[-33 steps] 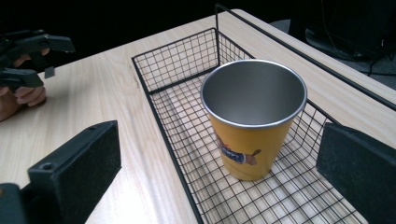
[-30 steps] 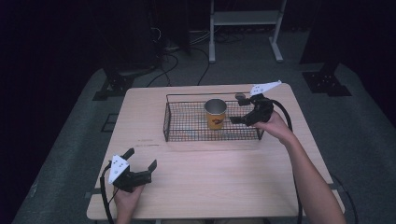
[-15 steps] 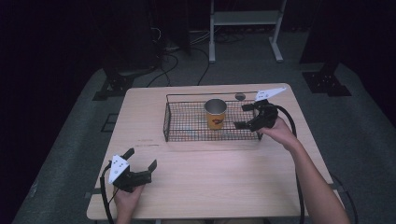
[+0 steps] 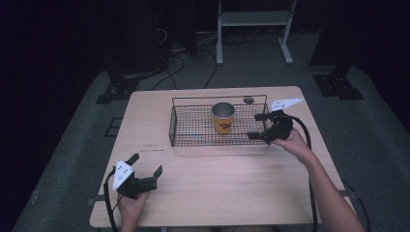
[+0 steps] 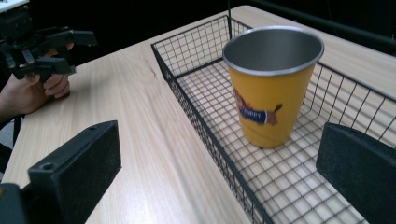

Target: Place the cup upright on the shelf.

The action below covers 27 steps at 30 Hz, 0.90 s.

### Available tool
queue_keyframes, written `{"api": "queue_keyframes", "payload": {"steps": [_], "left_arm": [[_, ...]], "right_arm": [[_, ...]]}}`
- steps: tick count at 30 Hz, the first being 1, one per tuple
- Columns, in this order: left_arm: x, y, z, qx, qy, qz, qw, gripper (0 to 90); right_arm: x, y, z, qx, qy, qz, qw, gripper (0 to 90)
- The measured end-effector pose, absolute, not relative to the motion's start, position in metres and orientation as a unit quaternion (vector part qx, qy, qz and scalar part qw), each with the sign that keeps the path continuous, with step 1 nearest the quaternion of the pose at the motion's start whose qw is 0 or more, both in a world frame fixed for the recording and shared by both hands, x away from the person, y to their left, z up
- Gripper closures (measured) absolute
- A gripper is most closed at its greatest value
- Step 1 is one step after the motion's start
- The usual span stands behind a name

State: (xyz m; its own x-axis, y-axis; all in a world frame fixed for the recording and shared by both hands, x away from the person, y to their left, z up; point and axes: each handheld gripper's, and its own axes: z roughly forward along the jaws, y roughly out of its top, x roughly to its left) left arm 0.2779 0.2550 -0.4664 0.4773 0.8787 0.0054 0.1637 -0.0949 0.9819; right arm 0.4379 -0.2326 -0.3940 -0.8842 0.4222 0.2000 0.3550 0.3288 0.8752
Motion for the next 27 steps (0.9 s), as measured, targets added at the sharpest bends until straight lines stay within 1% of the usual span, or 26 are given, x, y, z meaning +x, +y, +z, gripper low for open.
{"api": "queue_keyframes", "payload": {"steps": [3,4,9,27], "left_arm": [[0.278,0.255,-0.466,0.664,0.392,0.328,0.545,0.0],[0.278,0.255,-0.466,0.664,0.392,0.328,0.545,0.0],[0.278,0.255,-0.466,0.665,0.392,0.328,0.544,0.0],[0.278,0.254,-0.466,0.665,0.392,0.329,0.544,0.0]], "right_arm": [[0.437,-0.234,-0.397,0.239,0.818,0.523,0.026,0.0],[0.433,-0.235,-0.398,0.238,0.816,0.526,0.033,0.0],[0.428,-0.238,-0.401,0.238,0.814,0.529,0.033,0.0],[0.405,-0.243,-0.410,0.228,0.814,0.533,0.025,0.0]]}}
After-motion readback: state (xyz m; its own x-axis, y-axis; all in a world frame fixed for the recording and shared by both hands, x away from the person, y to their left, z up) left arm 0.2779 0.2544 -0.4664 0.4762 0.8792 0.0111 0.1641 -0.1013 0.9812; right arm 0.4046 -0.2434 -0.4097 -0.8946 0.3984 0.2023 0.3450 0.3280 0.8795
